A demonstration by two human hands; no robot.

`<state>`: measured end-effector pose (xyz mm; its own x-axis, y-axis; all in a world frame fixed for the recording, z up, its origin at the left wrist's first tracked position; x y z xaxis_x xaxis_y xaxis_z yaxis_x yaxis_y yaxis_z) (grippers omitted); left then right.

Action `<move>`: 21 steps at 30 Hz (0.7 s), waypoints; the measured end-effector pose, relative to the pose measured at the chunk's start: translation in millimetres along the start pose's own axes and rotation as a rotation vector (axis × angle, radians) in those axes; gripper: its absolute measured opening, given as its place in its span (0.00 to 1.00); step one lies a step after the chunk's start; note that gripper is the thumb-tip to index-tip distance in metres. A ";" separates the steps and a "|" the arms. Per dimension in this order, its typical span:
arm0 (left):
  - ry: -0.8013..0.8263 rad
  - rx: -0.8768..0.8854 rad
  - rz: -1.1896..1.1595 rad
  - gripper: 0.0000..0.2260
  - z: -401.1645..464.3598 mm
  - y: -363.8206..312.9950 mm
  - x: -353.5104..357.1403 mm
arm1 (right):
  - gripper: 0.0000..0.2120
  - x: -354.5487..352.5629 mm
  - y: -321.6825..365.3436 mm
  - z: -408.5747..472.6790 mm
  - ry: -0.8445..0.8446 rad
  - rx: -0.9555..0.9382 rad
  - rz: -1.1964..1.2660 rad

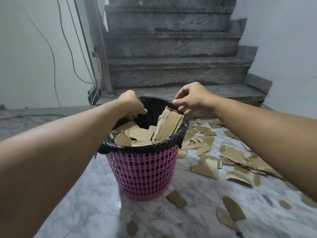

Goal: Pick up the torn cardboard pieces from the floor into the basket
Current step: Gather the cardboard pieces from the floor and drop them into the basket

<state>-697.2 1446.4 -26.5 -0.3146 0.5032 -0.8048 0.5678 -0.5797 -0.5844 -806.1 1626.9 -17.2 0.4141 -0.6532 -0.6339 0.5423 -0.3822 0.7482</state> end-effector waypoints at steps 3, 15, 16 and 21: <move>0.026 0.113 -0.014 0.10 -13.5 -40.7 14.8 | 0.10 -28.1 -15.3 -20.0 0.007 0.042 -0.038; 0.505 0.306 0.171 0.10 -88.1 -105.9 161.5 | 0.04 -36.1 -148.7 -118.6 0.153 0.346 -0.136; 0.561 0.302 0.215 0.09 -93.1 -96.9 180.8 | 0.04 -26.6 -164.3 -129.2 0.177 0.372 -0.141; 0.677 0.310 0.482 0.14 -95.9 -40.9 254.2 | 0.10 12.7 -226.0 -169.8 0.348 0.464 -0.242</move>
<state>-727.5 1659.5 -197.3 0.4794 0.3734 -0.7942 0.2598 -0.9248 -0.2780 -799.3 1816.0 -227.7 0.5755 -0.2918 -0.7640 0.3091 -0.7872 0.5336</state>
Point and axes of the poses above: each hand's wrist, its own z-axis towards the middle knuckle, its own x-axis out of the palm, y = z × x, the point moved 3 cm from there along z, towards the middle knuckle, and after that the axes turned 7 degrees about -x, right-handed, at the moved point
